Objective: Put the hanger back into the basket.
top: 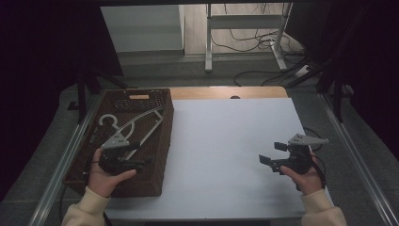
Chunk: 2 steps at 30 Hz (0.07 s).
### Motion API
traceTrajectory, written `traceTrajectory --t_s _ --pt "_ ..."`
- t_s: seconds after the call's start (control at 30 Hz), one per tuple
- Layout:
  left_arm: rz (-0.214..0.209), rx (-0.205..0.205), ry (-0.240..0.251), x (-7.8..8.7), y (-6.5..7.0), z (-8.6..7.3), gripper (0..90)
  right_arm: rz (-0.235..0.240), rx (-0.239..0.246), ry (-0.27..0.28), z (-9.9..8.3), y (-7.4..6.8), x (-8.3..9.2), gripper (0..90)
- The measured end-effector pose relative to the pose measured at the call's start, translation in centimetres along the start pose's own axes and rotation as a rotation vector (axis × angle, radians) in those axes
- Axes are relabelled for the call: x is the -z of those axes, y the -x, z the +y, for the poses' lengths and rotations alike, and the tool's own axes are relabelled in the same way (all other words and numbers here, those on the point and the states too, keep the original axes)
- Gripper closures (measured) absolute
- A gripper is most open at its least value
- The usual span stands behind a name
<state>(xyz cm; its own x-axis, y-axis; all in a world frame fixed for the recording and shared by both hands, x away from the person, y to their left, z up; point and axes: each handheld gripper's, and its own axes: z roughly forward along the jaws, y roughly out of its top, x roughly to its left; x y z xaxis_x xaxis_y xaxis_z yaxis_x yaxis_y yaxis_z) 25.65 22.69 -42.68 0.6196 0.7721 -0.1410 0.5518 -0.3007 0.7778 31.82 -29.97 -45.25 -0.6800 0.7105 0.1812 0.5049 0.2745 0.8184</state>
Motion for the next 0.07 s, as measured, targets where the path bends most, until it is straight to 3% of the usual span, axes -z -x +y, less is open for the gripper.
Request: traceTrajectory --t_s 0.07 --pt "0.001 0.007 0.001 0.0 -0.07 -0.04 23.2 0.003 0.005 -0.009 -0.03 0.06 -0.23 9.4"
